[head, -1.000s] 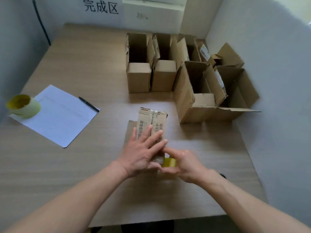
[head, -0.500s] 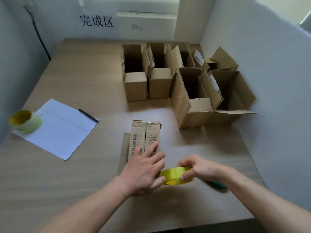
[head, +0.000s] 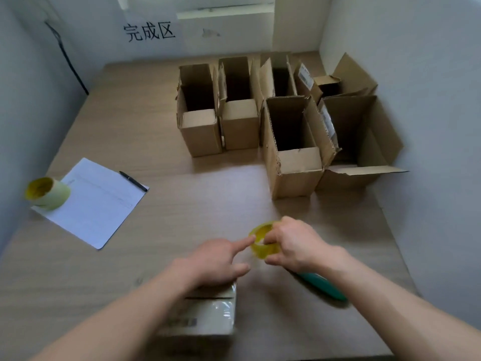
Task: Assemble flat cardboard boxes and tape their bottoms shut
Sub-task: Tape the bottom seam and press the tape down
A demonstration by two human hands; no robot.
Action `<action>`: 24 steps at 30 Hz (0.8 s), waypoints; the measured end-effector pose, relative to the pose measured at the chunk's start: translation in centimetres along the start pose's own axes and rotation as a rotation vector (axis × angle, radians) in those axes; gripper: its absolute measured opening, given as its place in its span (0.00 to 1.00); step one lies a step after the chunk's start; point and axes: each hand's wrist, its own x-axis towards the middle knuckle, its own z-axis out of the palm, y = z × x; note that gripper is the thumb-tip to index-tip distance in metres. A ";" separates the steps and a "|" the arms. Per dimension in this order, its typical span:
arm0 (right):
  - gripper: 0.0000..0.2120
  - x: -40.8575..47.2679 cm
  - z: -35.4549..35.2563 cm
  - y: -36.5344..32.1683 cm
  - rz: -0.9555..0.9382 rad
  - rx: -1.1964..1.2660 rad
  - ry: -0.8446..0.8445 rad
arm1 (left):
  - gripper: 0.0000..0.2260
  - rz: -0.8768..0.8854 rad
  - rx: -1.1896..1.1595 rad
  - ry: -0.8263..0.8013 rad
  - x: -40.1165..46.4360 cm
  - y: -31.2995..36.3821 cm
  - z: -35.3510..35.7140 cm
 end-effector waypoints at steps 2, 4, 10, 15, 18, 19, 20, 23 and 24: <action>0.21 1.0 -0.6 -0.2 -0.023 0.015 0.010 | 0.31 -0.062 -0.303 0.054 -0.1 -0.5 0.4; 0.20 1.7 -0.6 -0.6 -0.032 0.048 0.022 | 0.33 -0.079 -0.430 0.142 -0.2 -1.1 0.8; 0.15 2.5 0.6 -1.6 -0.060 0.136 0.126 | 0.20 -0.048 -0.652 0.149 0.2 -0.7 1.3; 0.15 1.8 2.3 -1.6 -0.025 0.192 0.165 | 0.14 -0.093 -0.580 0.204 0.0 0.0 2.0; 0.14 1.4 3.5 -1.9 0.003 0.216 0.165 | 0.13 -0.105 -0.522 0.219 -0.3 0.2 2.2; 0.14 1.2 3.8 -2.1 0.012 0.242 0.186 | 0.13 -0.113 -0.498 0.227 -0.3 0.2 2.3; 0.14 0.9 4.1 -2.4 0.027 0.274 0.215 | 0.13 -0.123 -0.478 0.232 -0.2 0.2 2.2; 0.19 0.4 4.5 -3.3 0.086 0.364 0.323 | 0.11 -0.151 -0.453 0.224 0.0 0.1 2.0; 0.24 0.2 4.6 -3.6 0.120 0.399 0.338 | 0.11 -0.161 -0.462 0.217 0.0 0.0 1.9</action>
